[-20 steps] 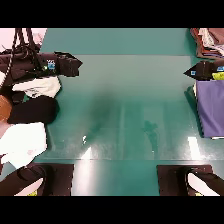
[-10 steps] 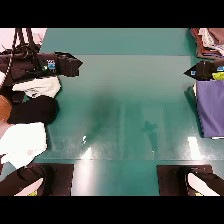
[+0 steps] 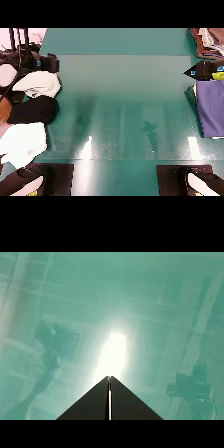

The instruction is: Fold the shirts.

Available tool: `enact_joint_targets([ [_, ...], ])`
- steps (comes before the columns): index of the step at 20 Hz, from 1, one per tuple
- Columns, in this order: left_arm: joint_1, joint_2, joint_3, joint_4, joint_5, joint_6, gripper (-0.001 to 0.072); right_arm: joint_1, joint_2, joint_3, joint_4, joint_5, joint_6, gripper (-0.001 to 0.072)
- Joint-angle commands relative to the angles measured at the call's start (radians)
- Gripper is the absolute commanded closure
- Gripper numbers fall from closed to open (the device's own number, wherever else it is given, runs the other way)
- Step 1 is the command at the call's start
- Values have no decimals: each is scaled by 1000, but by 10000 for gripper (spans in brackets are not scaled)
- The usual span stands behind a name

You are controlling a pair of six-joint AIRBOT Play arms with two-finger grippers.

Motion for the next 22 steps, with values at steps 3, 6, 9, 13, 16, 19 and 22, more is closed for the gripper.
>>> enact_joint_targets([
  [3,284,-264,-48,16,43,-34,166,1,1,0,3,-1,1,693],
  [6,370,-419,-48,-71,119,-29,167,1,1,0,3,-1,2,693],
  [9,388,-493,-48,-103,163,20,169,1,1,0,3,-1,2,692],
  [13,388,-491,-13,-105,138,18,174,1,1,0,3,-1,2,693],
  [16,388,-457,69,-105,78,18,677,1,1,0,4,-1,2,693],
  [19,388,-354,163,-117,34,19,685,1,2,0,4,-2,2,693],
  [22,375,-176,277,-144,-8,61,686,1,1,47,3,-13,1,693],
])
